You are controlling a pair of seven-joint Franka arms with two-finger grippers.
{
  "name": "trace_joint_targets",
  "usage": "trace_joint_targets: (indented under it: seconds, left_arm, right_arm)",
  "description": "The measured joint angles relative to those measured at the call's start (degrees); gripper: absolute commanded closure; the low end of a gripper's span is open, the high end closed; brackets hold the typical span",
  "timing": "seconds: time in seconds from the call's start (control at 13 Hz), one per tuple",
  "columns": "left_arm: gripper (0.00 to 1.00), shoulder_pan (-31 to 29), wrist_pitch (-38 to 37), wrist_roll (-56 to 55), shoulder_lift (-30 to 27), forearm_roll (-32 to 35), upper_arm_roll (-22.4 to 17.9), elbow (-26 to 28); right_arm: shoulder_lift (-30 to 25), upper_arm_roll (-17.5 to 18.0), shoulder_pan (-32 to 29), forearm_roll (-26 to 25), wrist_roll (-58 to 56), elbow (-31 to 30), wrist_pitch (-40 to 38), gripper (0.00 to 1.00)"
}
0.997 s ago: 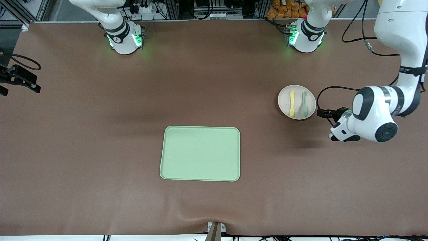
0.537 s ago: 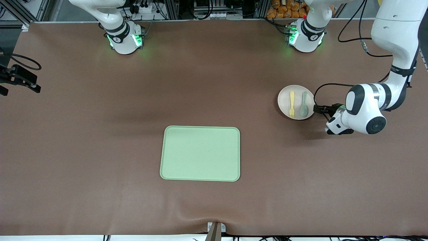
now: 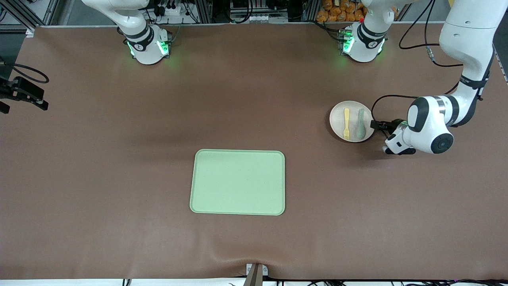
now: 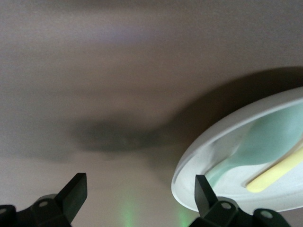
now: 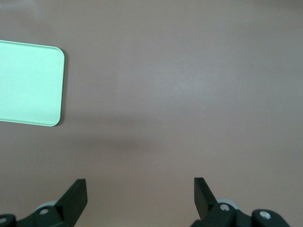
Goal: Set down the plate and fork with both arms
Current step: 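Reach the left gripper down to the white plate's rim, then close the left gripper on the plate rim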
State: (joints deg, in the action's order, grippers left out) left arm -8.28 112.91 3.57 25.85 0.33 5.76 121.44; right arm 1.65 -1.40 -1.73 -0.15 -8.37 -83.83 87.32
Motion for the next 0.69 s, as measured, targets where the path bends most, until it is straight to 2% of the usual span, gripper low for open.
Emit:
trace_joint_targets:
  seconds: [0.61,0.69]
  left_arm:
    - [0.0,0.0,2.72,0.0,-0.15,0.0,1.75,2.22]
    - [0.04,0.0,3.28,0.0,-0.15,0.0,1.75,2.65]
  right_arm:
    - [0.0,0.0,-0.01,0.0,0.0,0.0,-0.01,0.0]
    - [0.0,0.0,-0.01,0.0,0.0,0.0,-0.01,0.0]
